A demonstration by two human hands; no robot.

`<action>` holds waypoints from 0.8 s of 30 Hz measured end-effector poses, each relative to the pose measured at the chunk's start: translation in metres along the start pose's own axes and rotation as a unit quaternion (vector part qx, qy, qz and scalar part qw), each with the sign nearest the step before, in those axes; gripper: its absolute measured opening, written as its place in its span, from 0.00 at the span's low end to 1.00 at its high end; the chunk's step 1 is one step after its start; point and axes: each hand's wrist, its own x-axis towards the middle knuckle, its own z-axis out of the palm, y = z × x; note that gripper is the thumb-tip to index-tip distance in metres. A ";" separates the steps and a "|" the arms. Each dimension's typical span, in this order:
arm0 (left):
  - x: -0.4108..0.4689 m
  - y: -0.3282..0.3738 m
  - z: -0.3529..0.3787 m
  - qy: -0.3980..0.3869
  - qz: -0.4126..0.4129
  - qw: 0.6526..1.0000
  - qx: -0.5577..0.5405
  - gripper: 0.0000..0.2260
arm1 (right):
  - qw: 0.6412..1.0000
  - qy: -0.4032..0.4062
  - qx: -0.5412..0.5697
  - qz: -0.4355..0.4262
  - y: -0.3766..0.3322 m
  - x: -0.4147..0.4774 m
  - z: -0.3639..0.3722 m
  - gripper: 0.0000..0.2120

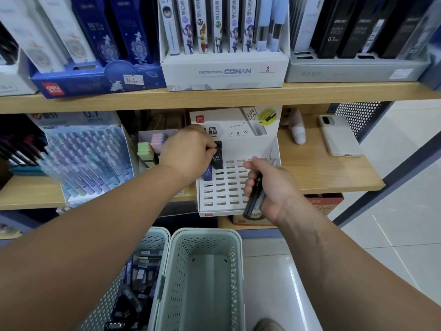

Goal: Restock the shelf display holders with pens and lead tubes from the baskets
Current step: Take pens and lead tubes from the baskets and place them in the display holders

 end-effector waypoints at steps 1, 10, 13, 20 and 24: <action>0.000 0.001 0.000 -0.013 0.004 1.000 0.014 0.08 | 1.000 -0.004 0.029 0.004 -0.001 -0.001 0.001 0.12; -0.032 0.030 -0.015 -0.012 0.028 0.998 -0.048 0.12 | 0.995 -0.029 0.092 -0.017 -0.007 -0.003 0.003 0.19; -0.056 0.049 -0.008 -0.099 -0.090 0.967 -0.217 0.09 | 0.994 -0.055 0.088 -0.035 -0.007 -0.005 0.007 0.18; -0.072 0.062 0.003 -0.151 -0.219 0.832 -0.487 0.06 | 0.991 -0.094 -0.084 -0.041 0.000 -0.019 0.013 0.17; -0.074 0.061 0.003 -0.130 -0.260 0.809 -0.511 0.06 | 0.984 -0.109 -0.129 -0.053 0.002 -0.024 0.016 0.20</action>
